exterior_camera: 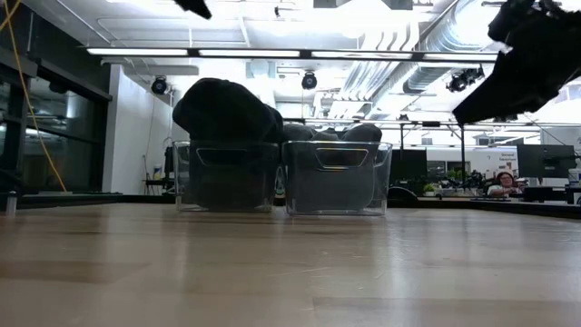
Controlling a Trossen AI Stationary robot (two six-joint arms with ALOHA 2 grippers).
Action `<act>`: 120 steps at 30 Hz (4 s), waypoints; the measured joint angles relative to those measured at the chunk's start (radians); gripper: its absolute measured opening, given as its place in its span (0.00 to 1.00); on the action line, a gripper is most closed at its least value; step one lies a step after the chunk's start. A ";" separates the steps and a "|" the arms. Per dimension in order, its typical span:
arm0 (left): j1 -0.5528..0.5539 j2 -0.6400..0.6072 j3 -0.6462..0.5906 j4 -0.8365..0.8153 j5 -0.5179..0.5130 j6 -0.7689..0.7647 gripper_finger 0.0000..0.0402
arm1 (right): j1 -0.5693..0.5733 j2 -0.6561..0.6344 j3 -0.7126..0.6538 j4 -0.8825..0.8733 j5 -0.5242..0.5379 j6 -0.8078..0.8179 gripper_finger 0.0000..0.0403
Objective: Pick & Place hat
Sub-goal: Return to Home Position
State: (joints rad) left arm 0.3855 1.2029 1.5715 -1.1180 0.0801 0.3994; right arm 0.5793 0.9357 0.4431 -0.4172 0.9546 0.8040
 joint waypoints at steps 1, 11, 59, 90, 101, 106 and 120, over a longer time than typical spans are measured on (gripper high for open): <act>0.000 -0.043 -0.059 0.057 0.008 -0.011 0.03 | 0.007 -0.016 0.000 -0.005 0.000 -0.001 0.61; 0.000 -0.369 -0.558 0.462 0.087 -0.044 0.01 | -0.031 -0.204 0.000 0.032 -0.063 -0.201 0.61; 0.367 -0.638 -1.455 1.863 0.686 -0.640 0.00 | -0.579 -0.887 -0.394 0.580 -0.820 -0.692 0.61; -0.150 -0.784 -1.558 1.598 -0.040 -0.470 0.00 | -0.586 -0.884 -0.394 0.474 -0.842 -0.669 0.61; -0.151 -1.092 -1.559 1.241 -0.075 -0.515 0.00 | -0.586 -0.885 -0.394 0.405 -0.840 -0.635 0.61; -0.151 -1.201 -1.559 1.142 -0.116 -0.535 0.00 | -0.586 -0.885 -0.394 0.399 -0.803 -0.644 0.61; -0.151 -1.181 -1.559 1.137 -0.127 -0.522 0.00 | -0.586 -0.883 -0.433 0.466 -0.790 -0.621 0.61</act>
State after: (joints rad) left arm 0.2348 0.0223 0.0124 0.0193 -0.0473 -0.1225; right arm -0.0070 0.0522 0.0105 0.0484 0.1643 0.1829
